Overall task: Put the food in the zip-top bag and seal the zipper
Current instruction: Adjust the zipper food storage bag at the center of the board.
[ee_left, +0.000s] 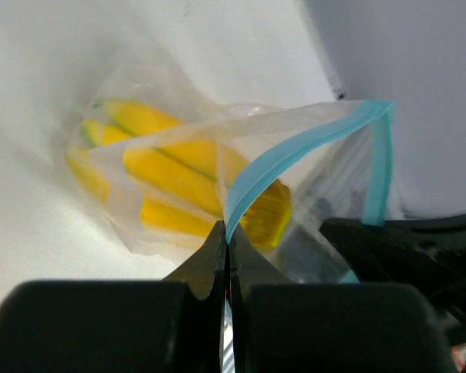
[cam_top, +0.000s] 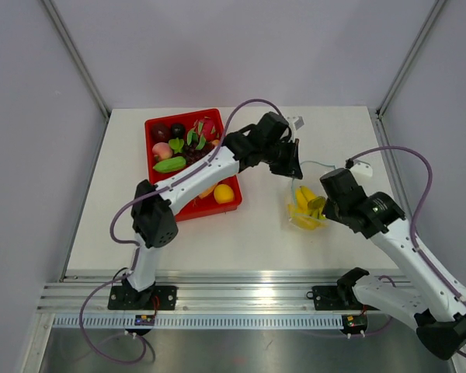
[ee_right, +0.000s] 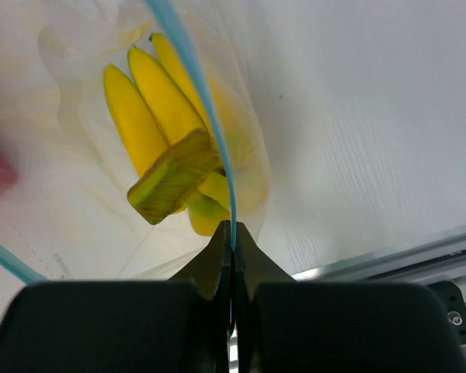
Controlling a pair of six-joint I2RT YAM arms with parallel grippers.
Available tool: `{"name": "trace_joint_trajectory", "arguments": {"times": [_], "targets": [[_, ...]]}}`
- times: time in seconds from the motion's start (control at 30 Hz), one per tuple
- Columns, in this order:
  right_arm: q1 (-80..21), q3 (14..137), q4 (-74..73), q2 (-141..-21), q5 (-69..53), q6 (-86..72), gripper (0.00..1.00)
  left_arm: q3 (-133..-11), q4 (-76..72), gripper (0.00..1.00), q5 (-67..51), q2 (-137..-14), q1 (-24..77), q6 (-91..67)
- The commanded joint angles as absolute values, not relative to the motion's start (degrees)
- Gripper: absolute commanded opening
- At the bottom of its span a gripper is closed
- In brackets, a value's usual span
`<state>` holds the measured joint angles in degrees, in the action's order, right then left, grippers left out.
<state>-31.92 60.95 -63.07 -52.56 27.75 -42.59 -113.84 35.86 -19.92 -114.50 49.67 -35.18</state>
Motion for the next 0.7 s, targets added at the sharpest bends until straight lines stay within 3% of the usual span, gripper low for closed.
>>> {"name": "trace_joint_trajectory", "arguments": {"times": [0.0,0.17,0.33,0.5,0.67], "targets": [[-31.9,61.0,-61.7,-53.8,27.7,-44.2,0.0,-120.8,43.7,0.0,-16.3,-121.5,50.0,-29.5],[-31.9,67.7,-59.7,-51.6,30.1,-41.3,0.0,-132.2,45.2,0.0,-14.9,-115.4,50.2,-26.0],[-31.9,66.4,-56.8,-50.5,29.2,-41.2,0.0,-124.3,36.9,0.0,-16.3,-105.6,50.0,-26.3],[-31.9,55.7,-52.8,-52.6,24.7,-44.2,0.0,-112.7,34.5,0.0,-18.8,-108.3,49.5,-27.4],[-31.9,52.6,-51.8,-52.3,22.8,-46.3,0.0,-110.7,33.4,0.0,-20.2,-110.7,49.3,-28.4]]}}
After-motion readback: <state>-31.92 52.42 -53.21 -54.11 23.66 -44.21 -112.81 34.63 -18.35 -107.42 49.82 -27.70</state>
